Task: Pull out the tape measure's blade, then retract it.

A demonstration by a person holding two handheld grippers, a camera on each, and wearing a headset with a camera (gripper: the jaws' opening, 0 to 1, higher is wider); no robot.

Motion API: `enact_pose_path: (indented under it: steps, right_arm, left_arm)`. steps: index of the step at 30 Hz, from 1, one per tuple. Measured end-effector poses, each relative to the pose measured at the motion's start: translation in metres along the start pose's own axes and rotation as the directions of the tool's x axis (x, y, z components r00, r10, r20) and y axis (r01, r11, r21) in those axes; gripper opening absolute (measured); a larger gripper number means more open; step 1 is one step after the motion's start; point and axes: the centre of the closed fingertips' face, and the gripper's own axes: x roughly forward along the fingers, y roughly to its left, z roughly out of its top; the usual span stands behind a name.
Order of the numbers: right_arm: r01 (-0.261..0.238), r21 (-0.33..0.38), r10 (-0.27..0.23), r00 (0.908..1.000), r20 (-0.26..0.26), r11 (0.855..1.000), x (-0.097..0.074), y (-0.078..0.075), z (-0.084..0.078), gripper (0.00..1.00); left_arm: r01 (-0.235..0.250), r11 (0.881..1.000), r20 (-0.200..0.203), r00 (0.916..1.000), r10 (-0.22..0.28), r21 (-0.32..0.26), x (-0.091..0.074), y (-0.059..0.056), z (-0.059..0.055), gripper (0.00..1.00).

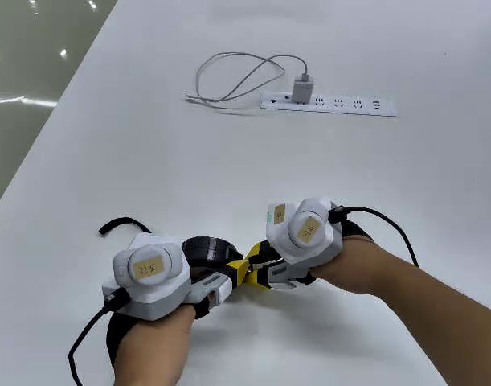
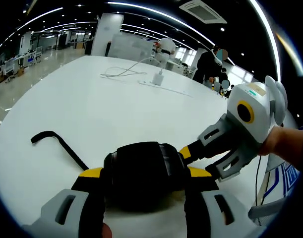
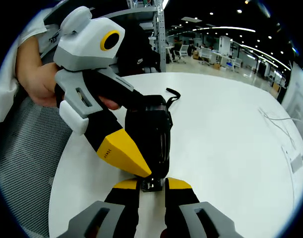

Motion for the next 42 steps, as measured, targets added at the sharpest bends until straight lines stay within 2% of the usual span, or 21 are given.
enact_pose_path:
  steps: [10,13,17,20,23,28,33,36,40,42]
  right_arm:
    - [0.007,0.008,-0.007,1.0,0.006,1.0,-0.005,-0.002,0.002,0.19]
    - [0.031,0.031,-0.031,0.9995,0.007,0.999,-0.009,-0.003,0.0,0.25]
    - [0.041,0.082,-0.043,0.9987,0.027,0.996,-0.016,-0.001,0.0,0.31]
    - [0.049,0.082,-0.052,0.9982,0.029,0.995,-0.018,-0.001,0.0,0.32]
    - [0.058,0.093,-0.062,0.9973,0.04,0.994,-0.021,-0.001,0.002,0.33]
    - [0.096,0.128,-0.106,0.9913,0.078,0.987,-0.033,-0.002,0.007,0.36]
    - [0.133,0.138,-0.146,0.9851,0.091,0.981,-0.042,0.003,0.004,0.44]
    - [0.162,0.159,-0.178,0.9798,0.09,0.974,-0.05,0.005,-0.001,0.48]
    - [0.195,0.166,-0.214,0.9713,0.104,0.967,-0.059,0.009,-0.004,0.49]
    - [0.214,0.18,-0.235,0.9667,0.102,0.96,-0.064,0.01,-0.006,0.52]
  left_arm:
    - [0.005,1.0,0.001,1.0,-0.005,-0.007,0.0,-0.001,0.001,0.63]
    - [0.02,1.0,0.014,0.9997,-0.02,0.001,-0.003,-0.003,0.005,0.66]
    - [0.033,0.999,0.029,0.999,-0.033,0.021,-0.008,-0.006,0.012,0.69]
    - [0.046,0.998,0.037,0.9982,-0.047,0.031,-0.01,-0.01,0.017,0.69]
    - [0.051,0.997,0.034,0.998,-0.053,0.059,-0.01,-0.012,0.017,0.7]
    - [0.069,0.993,0.034,0.9968,-0.073,0.095,-0.018,-0.013,0.018,0.7]
    - [0.113,0.983,0.049,0.9914,-0.121,0.148,-0.026,-0.019,0.02,0.71]
    - [0.142,0.971,0.044,0.9872,-0.153,0.193,-0.031,-0.022,0.02,0.73]
    - [0.163,0.959,0.009,0.9854,-0.17,0.232,-0.036,-0.022,0.016,0.72]
    - [0.175,0.949,0.007,0.9831,-0.183,0.261,-0.041,-0.022,0.017,0.72]
